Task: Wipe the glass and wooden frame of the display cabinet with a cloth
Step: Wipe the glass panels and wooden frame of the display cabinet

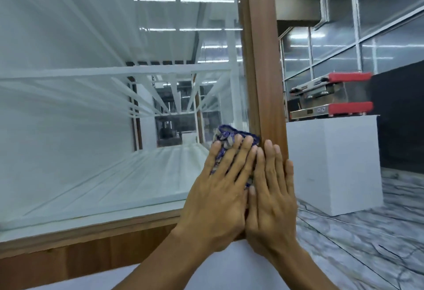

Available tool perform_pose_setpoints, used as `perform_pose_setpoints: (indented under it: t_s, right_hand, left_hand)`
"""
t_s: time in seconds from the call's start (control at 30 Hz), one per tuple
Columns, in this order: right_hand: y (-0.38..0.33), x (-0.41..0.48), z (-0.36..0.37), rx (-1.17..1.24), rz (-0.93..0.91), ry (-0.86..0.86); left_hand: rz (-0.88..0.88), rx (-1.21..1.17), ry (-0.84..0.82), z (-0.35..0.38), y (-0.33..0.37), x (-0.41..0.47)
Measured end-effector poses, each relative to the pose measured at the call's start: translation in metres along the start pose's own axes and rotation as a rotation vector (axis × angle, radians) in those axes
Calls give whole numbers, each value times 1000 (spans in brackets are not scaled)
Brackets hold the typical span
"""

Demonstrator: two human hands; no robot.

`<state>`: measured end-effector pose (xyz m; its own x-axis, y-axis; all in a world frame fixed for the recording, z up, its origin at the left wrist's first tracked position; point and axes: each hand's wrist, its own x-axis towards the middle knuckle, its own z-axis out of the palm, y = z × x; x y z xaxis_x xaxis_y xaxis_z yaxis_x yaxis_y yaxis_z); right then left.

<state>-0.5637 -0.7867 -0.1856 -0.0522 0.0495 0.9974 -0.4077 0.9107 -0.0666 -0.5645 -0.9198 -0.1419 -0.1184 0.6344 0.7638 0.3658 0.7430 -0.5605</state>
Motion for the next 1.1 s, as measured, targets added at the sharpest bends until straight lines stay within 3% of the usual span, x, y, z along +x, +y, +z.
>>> perform_pose_setpoints:
  t_s: [0.2,0.73,0.93,1.1]
  right_hand:
    - [9,63,-2,-4,-55,32]
    - [-3,473,-29,-32,-180,-15]
    - [-9,545,-41,48,-193,-61]
    - [-4,573,-50,113,-176,-101]
  left_hand:
    - [-75,2,133,-7,-26,54]
    - [-164,41,254,-127,-237,364]
    - [-202,44,216,-157,-273,420]
    - [-258,-35,289,-163,-275,434]
